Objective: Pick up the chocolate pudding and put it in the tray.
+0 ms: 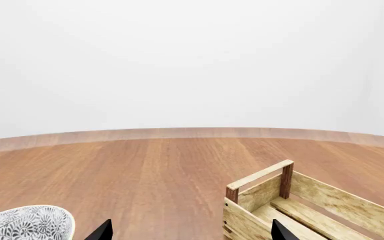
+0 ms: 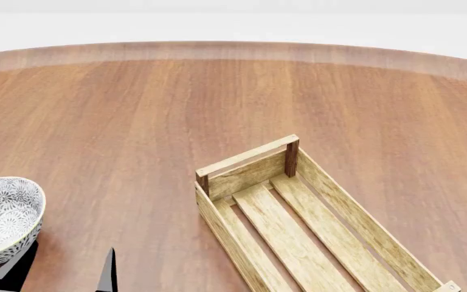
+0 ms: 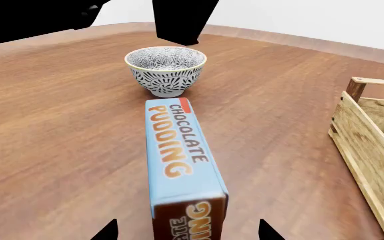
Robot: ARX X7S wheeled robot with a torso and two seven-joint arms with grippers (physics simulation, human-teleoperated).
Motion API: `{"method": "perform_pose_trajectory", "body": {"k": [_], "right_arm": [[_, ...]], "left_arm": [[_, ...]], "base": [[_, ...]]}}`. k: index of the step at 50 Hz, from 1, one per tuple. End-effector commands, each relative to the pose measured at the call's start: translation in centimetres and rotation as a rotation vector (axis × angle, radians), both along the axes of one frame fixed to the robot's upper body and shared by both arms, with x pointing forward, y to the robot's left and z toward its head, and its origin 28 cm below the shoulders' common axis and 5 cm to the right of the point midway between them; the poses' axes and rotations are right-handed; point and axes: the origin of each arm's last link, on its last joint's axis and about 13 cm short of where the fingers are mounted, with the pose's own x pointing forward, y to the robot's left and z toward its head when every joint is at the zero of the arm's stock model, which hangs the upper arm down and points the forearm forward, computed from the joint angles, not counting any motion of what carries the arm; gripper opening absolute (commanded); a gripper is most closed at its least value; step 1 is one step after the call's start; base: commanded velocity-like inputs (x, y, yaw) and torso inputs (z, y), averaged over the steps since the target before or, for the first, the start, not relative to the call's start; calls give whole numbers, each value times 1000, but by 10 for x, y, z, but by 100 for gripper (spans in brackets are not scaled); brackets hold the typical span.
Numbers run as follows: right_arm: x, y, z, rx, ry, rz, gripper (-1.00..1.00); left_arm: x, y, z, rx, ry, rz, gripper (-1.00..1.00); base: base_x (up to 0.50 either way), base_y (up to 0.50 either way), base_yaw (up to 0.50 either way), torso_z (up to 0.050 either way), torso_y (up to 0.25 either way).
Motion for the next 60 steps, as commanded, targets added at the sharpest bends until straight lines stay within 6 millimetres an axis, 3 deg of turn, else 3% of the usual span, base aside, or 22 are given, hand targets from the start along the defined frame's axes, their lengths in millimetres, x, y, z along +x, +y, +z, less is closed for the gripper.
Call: {"method": "perform_pose_trajectory", "body": {"k": [1,30,60], "right_arm": [[5,3,-3,1,3,0,100],[13,10,-4,5,5,5,100],[21,14,-20,-4,40,7,100]], "left_arm": [[0,-1,0,-2,0,-3,100],[0,-1,0,-4,-1,-7,100],[1,-3,-1,-7,2,-12,100]], "base": [[0,0,0,0,0],[0,0,0,0,0],[0,0,0,0,0]]}}
